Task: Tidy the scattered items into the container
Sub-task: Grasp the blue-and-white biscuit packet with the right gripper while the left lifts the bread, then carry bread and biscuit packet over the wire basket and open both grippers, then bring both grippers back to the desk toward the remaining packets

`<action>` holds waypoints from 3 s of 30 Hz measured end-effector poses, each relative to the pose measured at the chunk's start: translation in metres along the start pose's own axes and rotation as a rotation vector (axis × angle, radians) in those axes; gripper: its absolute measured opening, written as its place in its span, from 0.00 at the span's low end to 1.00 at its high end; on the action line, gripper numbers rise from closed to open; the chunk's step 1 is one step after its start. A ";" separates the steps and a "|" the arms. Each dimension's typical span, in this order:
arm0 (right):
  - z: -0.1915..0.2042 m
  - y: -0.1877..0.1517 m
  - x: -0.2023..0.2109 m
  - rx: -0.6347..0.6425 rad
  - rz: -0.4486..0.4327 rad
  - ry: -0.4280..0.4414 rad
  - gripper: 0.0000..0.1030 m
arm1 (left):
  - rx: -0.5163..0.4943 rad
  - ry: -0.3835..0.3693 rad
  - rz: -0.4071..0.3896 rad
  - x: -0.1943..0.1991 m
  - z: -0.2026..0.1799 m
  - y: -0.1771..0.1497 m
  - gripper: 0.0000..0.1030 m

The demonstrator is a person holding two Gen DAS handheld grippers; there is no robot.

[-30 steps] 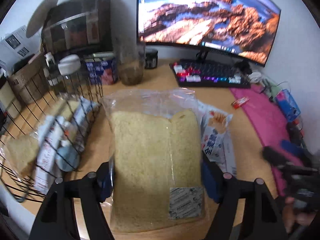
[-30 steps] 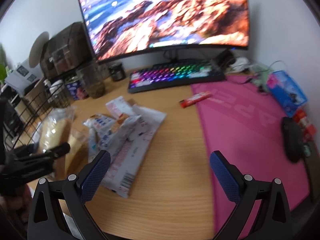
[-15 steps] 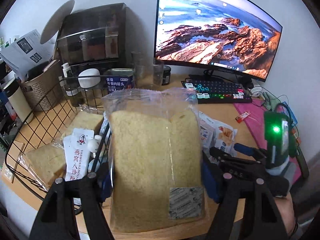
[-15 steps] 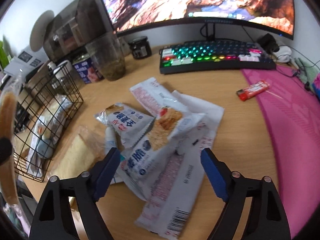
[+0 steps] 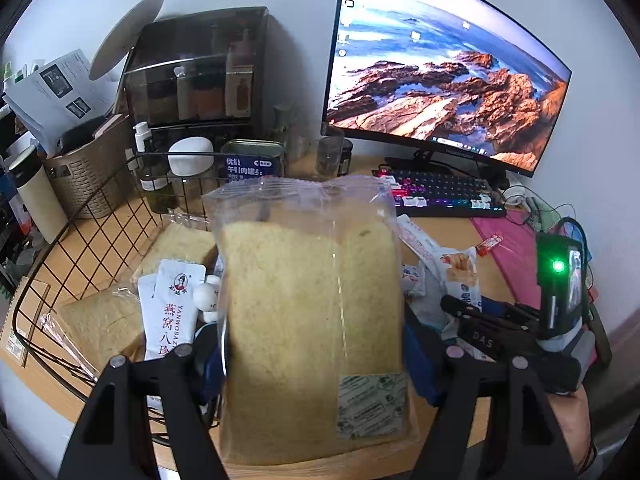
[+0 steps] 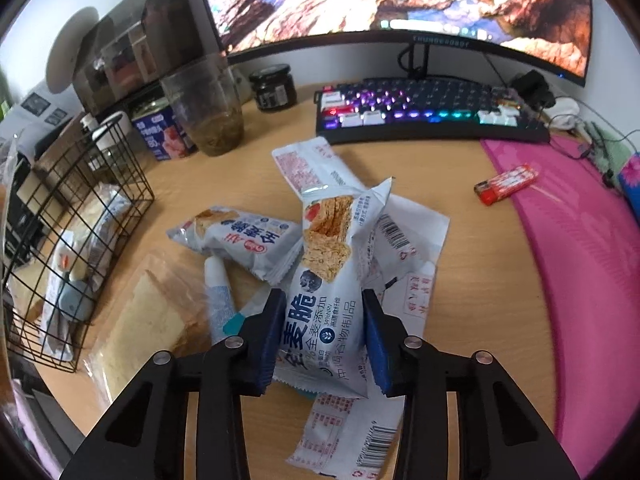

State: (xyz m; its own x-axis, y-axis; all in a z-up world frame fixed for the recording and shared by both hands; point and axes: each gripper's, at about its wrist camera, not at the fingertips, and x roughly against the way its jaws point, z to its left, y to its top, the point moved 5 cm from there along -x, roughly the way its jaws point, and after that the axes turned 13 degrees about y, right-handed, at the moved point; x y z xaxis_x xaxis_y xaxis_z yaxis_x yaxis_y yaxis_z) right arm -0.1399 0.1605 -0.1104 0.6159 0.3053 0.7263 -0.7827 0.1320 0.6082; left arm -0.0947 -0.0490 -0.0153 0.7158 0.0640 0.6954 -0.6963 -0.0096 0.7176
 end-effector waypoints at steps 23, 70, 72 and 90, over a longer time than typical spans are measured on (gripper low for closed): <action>0.263 0.064 0.002 0.370 -0.043 0.312 0.38 | 0.191 0.181 -0.013 -0.014 0.186 0.044 0.75; 0.041 0.022 0.159 0.100 -0.255 0.144 0.67 | -0.308 0.010 0.213 -0.050 -0.079 -0.048 0.81; 0.036 0.019 0.156 0.102 -0.248 0.140 0.67 | -0.306 0.024 0.246 -0.060 -0.077 -0.052 0.81; -0.026 -0.014 0.032 0.001 0.087 0.042 0.67 | -0.252 0.010 0.332 -0.104 -0.062 -0.059 0.84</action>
State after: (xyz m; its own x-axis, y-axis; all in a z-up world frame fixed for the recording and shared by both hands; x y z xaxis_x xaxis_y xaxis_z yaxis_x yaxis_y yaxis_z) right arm -0.1120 0.1930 -0.1042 0.5408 0.3552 0.7625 -0.8332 0.1023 0.5434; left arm -0.1313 0.0063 -0.1319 0.4506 0.1082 0.8861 -0.8811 0.2134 0.4220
